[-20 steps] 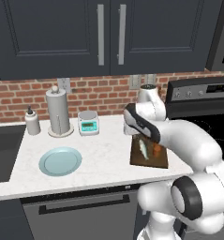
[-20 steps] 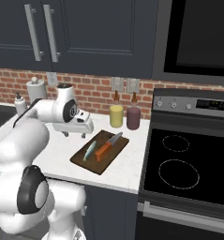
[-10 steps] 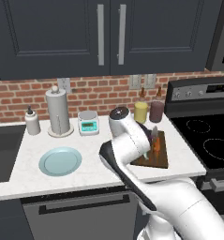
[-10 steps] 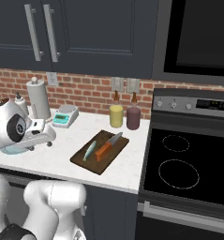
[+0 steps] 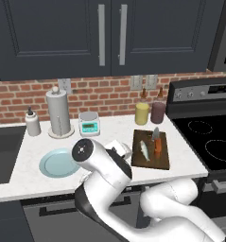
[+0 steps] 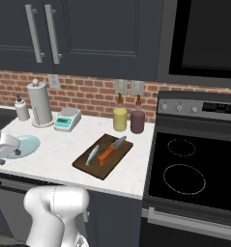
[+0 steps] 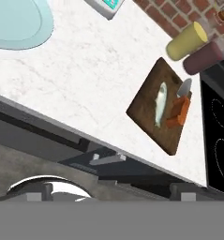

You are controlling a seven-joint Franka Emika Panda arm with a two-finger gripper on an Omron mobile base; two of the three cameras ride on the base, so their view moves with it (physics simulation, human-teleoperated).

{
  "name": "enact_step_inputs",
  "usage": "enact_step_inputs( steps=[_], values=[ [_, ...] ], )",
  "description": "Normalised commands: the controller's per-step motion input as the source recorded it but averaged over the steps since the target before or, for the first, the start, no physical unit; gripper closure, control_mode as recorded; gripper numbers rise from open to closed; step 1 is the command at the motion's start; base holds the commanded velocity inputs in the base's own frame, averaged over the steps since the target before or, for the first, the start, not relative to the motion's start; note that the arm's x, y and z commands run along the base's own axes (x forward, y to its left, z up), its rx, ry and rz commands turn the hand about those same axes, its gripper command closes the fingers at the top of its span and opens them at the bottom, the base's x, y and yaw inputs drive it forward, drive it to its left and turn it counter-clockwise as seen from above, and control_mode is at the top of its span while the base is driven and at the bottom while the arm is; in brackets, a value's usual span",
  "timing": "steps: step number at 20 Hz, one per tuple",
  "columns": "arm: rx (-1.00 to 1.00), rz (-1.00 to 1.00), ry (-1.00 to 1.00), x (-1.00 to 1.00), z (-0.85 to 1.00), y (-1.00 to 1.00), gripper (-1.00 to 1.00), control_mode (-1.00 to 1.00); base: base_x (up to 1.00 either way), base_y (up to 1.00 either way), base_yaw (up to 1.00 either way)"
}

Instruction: Pick up the knife from the drawer and place it on the cutting board. Then place the meat from the plate to the cutting board.

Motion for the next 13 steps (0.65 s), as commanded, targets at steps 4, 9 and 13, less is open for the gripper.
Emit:
enact_step_inputs(
  steps=[4, 9, 13],
  values=[
    [0.00, 0.00, -0.01, -0.83, 0.03, 0.01, -1.00, -1.00, 0.00, 0.00, 0.00],
    [0.00, -0.01, -0.04, -0.42, 0.00, -0.01, -1.00, -1.00, 0.00, 0.00, 0.00],
    [0.00, 0.00, 0.00, 0.00, 0.00, 0.00, -1.00, -1.00, 0.00, 0.00, 0.00]
  ],
)
